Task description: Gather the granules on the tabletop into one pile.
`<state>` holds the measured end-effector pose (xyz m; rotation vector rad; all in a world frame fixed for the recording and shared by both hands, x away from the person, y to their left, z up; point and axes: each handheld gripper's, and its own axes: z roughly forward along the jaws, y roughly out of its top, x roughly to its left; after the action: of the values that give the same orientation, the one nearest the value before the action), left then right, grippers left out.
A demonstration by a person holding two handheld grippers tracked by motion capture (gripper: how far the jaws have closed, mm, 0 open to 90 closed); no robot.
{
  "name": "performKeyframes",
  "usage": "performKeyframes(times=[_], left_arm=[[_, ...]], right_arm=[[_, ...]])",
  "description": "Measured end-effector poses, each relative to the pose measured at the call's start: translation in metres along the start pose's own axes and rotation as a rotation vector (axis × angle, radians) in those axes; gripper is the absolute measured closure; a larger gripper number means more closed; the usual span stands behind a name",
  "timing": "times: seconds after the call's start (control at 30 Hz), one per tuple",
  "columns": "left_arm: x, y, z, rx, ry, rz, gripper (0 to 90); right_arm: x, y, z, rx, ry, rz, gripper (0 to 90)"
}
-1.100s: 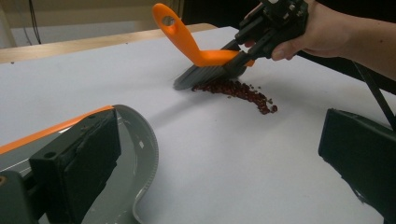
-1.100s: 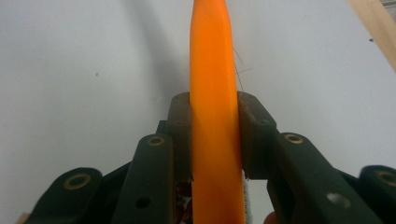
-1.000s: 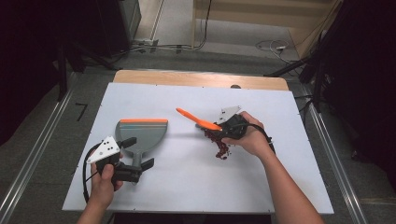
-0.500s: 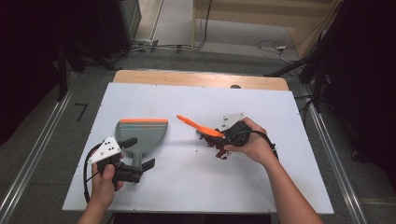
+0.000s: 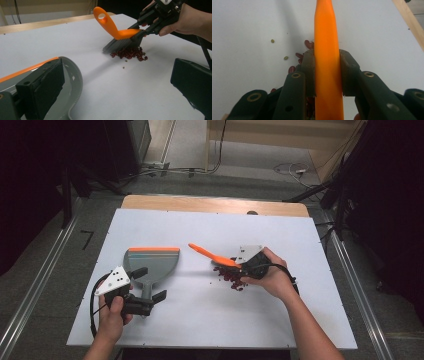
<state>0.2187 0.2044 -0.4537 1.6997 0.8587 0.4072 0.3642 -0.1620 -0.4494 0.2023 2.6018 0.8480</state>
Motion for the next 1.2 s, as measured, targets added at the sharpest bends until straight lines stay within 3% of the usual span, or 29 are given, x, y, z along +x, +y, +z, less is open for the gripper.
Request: performKeyframes(times=[0.17, 0.27, 0.4, 0.53, 0.57, 0.6, 0.67, 0.77, 0.83, 0.97, 1.2], left_arm=[[0.0, 0.0, 0.0, -0.002, 0.002, -0.002, 0.0], [0.001, 0.0, 0.0, 0.0, 0.002, 0.0, 0.0], [0.0, 0.0, 0.001, 0.0, 0.001, 0.0, 0.0], [-0.001, 0.0, 0.001, 0.003, 0.002, 0.003, 0.0], [-0.001, 0.0, 0.001, 0.005, 0.002, 0.004, 0.0], [-0.001, 0.0, 0.001, 0.004, 0.001, 0.004, 0.0], [-0.001, 0.001, 0.001, 0.004, 0.0, 0.004, 0.0], [-0.001, 0.001, 0.001, 0.0, 0.0, 0.004, 0.0], [-0.001, 0.001, 0.0, 0.002, 0.001, 0.003, 0.0], [0.0, 0.0, -0.001, -0.004, 0.003, -0.003, 0.0], [-0.001, 0.001, 0.0, 0.001, 0.001, 0.001, 0.0]], right_arm=[[-0.003, 0.005, -0.012, -0.041, -0.043, 0.004, 69.0], [-0.002, 0.012, -0.023, -0.068, -0.059, 0.034, 69.0], [0.012, 0.026, -0.03, -0.07, -0.027, 0.155, 68.9], [0.032, 0.04, -0.025, -0.084, 0.064, 0.335, 69.0], [0.04, 0.046, -0.017, -0.077, 0.107, 0.414, 69.0], [0.04, 0.046, -0.017, -0.077, 0.107, 0.414, 69.0], [0.047, 0.05, -0.005, -0.065, 0.148, 0.48, 69.0], [0.051, 0.05, 0.013, -0.038, 0.17, 0.554, 69.0], [0.05, 0.046, 0.023, -0.023, 0.161, 0.602, 69.0], [0.035, 0.033, 0.022, -0.017, 0.131, 0.735, 69.1], [0.02, 0.011, 0.012, -0.013, 0.057, 0.791, 69.0]])
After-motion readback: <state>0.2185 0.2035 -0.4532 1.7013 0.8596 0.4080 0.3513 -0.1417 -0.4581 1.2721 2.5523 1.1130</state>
